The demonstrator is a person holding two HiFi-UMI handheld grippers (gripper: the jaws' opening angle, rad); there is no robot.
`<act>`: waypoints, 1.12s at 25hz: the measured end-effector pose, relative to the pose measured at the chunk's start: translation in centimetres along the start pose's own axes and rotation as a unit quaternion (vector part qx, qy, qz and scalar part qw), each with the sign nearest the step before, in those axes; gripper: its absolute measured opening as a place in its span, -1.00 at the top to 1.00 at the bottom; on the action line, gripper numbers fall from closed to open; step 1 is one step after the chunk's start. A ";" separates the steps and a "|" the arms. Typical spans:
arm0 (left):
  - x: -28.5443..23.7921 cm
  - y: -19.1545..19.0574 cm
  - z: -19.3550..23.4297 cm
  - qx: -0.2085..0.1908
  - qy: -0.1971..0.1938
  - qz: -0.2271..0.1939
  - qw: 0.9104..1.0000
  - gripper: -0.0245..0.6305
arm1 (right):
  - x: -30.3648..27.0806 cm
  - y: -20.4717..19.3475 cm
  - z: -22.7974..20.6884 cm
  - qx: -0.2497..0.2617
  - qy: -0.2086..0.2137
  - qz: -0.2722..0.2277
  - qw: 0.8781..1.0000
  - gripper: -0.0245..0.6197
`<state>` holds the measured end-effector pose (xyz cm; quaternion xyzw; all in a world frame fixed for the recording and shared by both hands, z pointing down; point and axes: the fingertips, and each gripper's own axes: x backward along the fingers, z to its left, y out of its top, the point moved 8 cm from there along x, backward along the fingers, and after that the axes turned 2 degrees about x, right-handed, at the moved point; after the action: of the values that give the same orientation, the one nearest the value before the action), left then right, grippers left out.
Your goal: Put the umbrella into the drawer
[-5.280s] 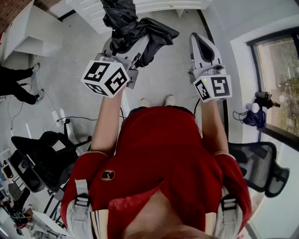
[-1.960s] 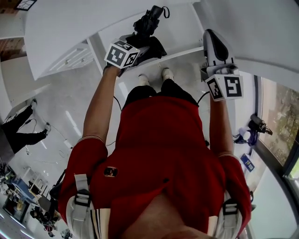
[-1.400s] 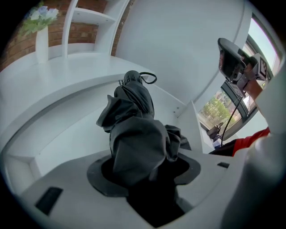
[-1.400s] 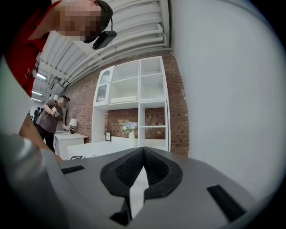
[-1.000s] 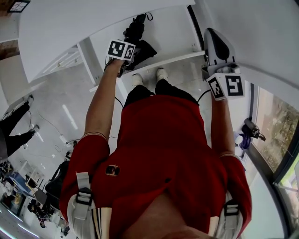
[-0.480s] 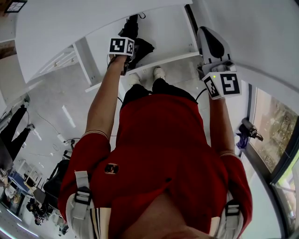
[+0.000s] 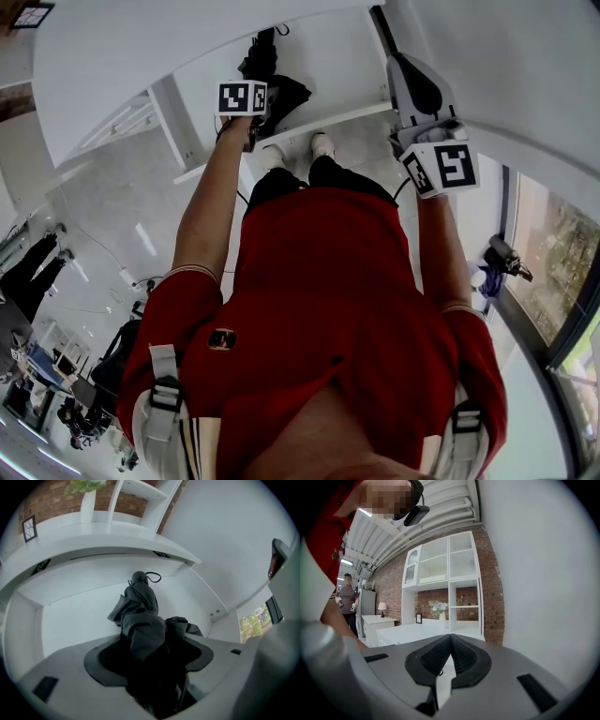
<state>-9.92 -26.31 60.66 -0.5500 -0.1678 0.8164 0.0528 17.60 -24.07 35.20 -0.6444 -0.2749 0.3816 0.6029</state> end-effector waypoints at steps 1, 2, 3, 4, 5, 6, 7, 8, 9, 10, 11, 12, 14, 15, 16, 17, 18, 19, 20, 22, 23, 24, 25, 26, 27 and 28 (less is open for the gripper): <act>0.5 0.1 -0.1 -0.009 0.004 -0.008 1.000 0.02 | 0.0 -0.1 0.2 -0.001 0.001 -0.001 1.000 0.93; 1.1 0.2 -0.2 -0.017 0.009 -0.016 1.000 0.02 | 0.0 -0.2 0.4 -0.003 0.002 -0.002 1.000 0.93; 1.8 0.3 -0.3 -0.025 0.013 -0.025 0.999 0.02 | -0.1 -0.2 0.6 -0.004 0.003 -0.003 1.000 0.93; 2.5 0.3 -0.5 -0.031 0.018 -0.035 0.999 0.02 | -0.1 -0.2 0.8 -0.005 0.005 -0.004 1.000 0.93; 3.3 0.4 -0.7 -0.038 0.021 -0.045 0.998 0.02 | -0.1 -0.2 1.0 -0.006 0.006 -0.006 1.000 0.93; 4.1 0.5 -0.9 -0.044 0.024 -0.056 0.997 0.02 | -0.1 -0.2 1.2 -0.007 0.008 -0.008 1.000 0.93; 4.8 0.6 -1.1 -0.049 0.026 -0.066 0.996 0.02 | -0.1 -0.2 1.4 -0.008 0.010 -0.010 1.000 0.93; 5.5 0.6 -1.3 -0.056 0.027 -0.076 0.995 0.02 | -0.2 -0.1 1.6 -0.008 0.011 -0.011 1.000 0.93; 6.2 0.7 -1.5 -0.062 0.028 -0.086 0.994 0.02 | -0.2 -0.1 1.8 -0.009 0.012 -0.013 1.000 0.93; 7.0 0.9 -1.9 -0.068 0.028 -0.097 0.993 0.02 | -0.1 -0.1 2.1 -0.010 0.014 -0.014 1.000 0.93; 7.8 1.1 -2.2 -0.073 0.027 -0.109 0.991 0.02 | -0.1 0.0 2.3 -0.010 0.015 -0.016 1.000 0.93; 8.6 1.3 -2.6 -0.077 0.023 -0.124 0.989 0.02 | 0.0 0.0 2.5 -0.010 0.017 -0.018 1.000 0.93; 10.6 1.7 -3.6 -0.080 0.010 -0.164 0.983 0.02 | 0.2 0.2 2.9 -0.010 0.020 -0.021 1.000 0.93; 11.8 1.9 -4.1 -0.081 0.002 -0.190 0.978 0.02 | 0.2 0.3 3.1 -0.011 0.022 -0.023 0.999 0.93; 13.0 2.1 -4.7 -0.081 -0.007 -0.220 0.972 0.02 | 0.3 0.4 3.4 -0.011 0.024 -0.026 0.999 0.93; 14.4 2.4 -5.2 -0.082 -0.018 -0.251 0.964 0.02 | 0.2 0.6 3.7 -0.012 0.027 -0.029 0.999 0.93; 15.8 2.6 -5.8 -0.083 -0.029 -0.282 0.955 0.03 | 0.2 0.7 4.0 -0.012 0.030 -0.033 0.999 0.93; 17.2 2.8 -6.3 -0.084 -0.039 -0.310 0.946 0.03 | 0.2 0.9 4.3 -0.012 0.034 -0.036 0.999 0.93; 18.6 2.9 -6.8 -0.086 -0.049 -0.335 0.937 0.03 | 0.1 1.0 4.6 -0.012 0.037 -0.040 0.998 0.93; 21.1 3.2 -7.7 -0.095 -0.061 -0.373 0.921 0.08 | 0.2 1.4 5.2 -0.012 0.043 -0.048 0.998 0.93; 22.2 3.3 -8.2 -0.101 -0.063 -0.388 0.914 0.09 | 0.3 1.6 5.5 -0.013 0.045 -0.052 0.998 0.93; 23.3 3.4 -8.6 -0.109 -0.064 -0.401 0.907 0.11 | 0.3 1.8 5.7 -0.013 0.047 -0.056 0.997 0.93; 24.3 3.4 -9.0 -0.116 -0.063 -0.413 0.901 0.13 | 0.4 2.0 5.9 -0.014 0.050 -0.061 0.997 0.93; 25.2 3.4 -9.4 -0.123 -0.062 -0.425 0.895 0.18 | 0.4 2.2 6.2 -0.015 0.051 -0.065 0.996 0.93; 26.1 3.4 -9.7 -0.129 -0.060 -0.438 0.888 0.23 | 0.5 2.4 6.4 -0.016 0.053 -0.070 0.996 0.93; 26.9 3.3 -10.0 -0.134 -0.058 -0.450 0.881 0.33 | 0.5 2.7 6.5 -0.017 0.054 -0.074 0.996 0.93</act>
<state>-10.93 -20.01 32.53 -0.3683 -0.5079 0.7051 0.3306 12.24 -20.25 32.60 -0.6520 -0.2952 0.2954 0.6328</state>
